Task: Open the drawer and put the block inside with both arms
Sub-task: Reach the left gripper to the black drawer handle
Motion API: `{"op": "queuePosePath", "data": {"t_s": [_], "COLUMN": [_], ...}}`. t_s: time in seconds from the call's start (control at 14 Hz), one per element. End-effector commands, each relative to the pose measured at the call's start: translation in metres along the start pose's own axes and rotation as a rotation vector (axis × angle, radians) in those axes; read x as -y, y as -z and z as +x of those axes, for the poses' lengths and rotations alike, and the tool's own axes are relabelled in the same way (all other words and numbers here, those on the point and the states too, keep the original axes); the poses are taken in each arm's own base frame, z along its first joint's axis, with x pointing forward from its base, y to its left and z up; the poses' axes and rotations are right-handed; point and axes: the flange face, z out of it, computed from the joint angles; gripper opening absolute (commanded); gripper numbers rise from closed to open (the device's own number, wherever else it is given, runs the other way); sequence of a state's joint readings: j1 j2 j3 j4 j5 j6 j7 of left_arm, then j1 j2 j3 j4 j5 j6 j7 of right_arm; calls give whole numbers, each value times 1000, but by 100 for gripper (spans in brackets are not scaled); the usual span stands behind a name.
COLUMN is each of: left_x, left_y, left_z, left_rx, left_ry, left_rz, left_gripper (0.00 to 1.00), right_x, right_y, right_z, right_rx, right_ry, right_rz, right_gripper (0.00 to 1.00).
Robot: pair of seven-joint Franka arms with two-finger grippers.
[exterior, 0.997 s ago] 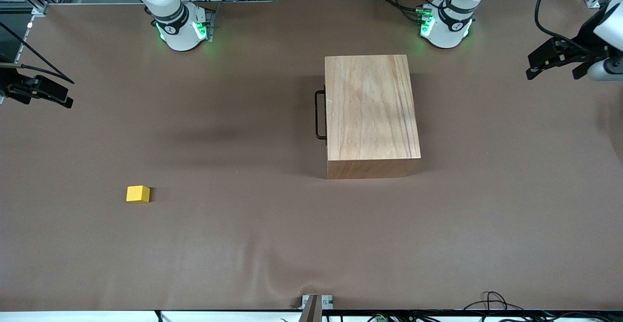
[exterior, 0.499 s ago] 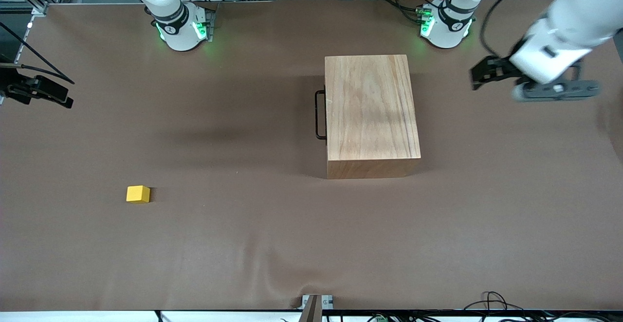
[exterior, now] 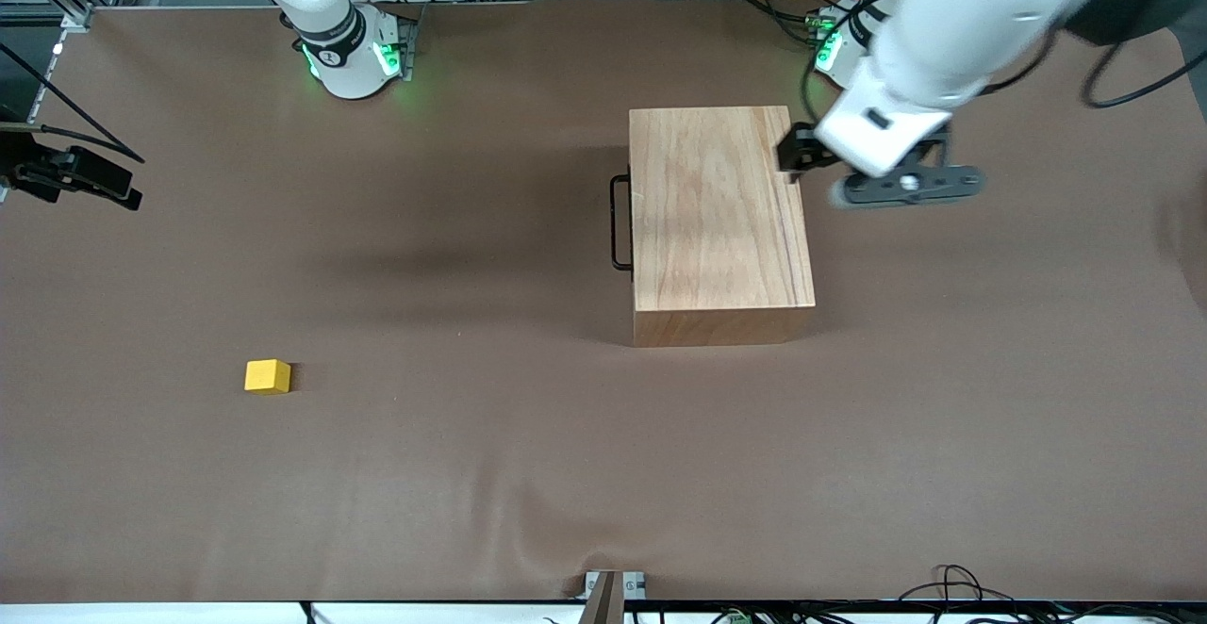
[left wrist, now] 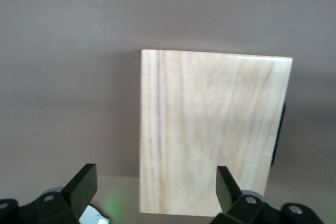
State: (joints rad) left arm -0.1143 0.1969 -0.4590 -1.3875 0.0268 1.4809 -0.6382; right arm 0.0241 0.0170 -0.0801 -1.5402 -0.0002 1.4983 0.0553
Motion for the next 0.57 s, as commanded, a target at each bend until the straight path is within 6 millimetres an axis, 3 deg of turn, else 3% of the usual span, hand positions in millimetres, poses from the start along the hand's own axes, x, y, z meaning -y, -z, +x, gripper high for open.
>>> {"op": "queuePosePath", "data": {"t_s": [0.0, 0.5], "left_x": [-43, -154], "left_y": [-7, -76], "left_z": [3, -26], "left_rx": [-27, -79], "left_ry": [25, 69], "left_rz": [-5, 8], "left_gripper": [100, 100], "right_x": [2, 2], "right_y": [3, 3], "right_z": [2, 2], "right_rx": [-4, -5], "right_ry": [-7, -9], "right_rz": [-4, -3], "right_gripper": [100, 100]}}
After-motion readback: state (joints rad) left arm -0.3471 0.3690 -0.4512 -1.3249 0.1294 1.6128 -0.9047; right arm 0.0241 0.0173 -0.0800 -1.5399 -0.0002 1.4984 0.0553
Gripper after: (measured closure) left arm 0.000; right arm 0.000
